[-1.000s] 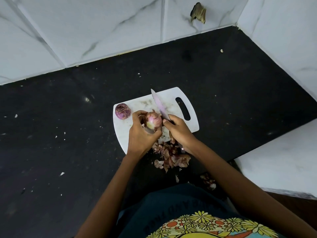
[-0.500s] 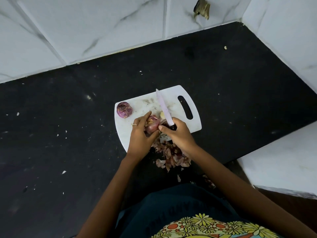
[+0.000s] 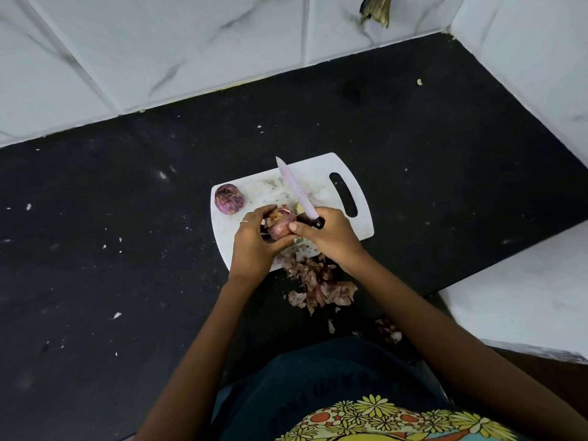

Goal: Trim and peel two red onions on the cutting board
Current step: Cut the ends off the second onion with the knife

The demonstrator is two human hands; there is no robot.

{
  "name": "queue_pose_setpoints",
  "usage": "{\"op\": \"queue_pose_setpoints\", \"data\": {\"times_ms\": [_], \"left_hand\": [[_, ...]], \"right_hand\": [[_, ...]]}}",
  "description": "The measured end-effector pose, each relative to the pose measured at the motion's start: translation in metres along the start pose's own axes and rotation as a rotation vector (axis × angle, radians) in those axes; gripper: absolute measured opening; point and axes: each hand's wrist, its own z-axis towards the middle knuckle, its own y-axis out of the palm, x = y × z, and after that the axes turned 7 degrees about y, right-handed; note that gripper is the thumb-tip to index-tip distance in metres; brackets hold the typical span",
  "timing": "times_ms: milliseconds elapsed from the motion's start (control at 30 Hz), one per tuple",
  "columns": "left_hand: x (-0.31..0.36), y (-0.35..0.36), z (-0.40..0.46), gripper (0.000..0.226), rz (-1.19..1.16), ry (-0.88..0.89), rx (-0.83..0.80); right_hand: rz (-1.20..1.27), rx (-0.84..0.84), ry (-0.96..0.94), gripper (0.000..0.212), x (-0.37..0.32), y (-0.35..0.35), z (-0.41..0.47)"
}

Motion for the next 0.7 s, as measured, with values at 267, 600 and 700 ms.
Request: {"op": "queue_pose_setpoints", "data": {"times_ms": [267, 600, 700], "left_hand": [[0.008, -0.004, 0.011, 0.065, -0.03, 0.002, -0.061], [0.008, 0.0, 0.006, 0.066, -0.083, -0.03, -0.104], [0.009, 0.002, 0.002, 0.063, -0.08, -0.021, -0.039]], "right_hand": [[-0.153, 0.045, -0.08, 0.019, 0.003, -0.005, 0.009], [-0.379, 0.124, -0.125, 0.015, 0.001, -0.008, 0.015], [-0.412, 0.097, -0.162, 0.019, -0.004, -0.01, 0.011]]}}
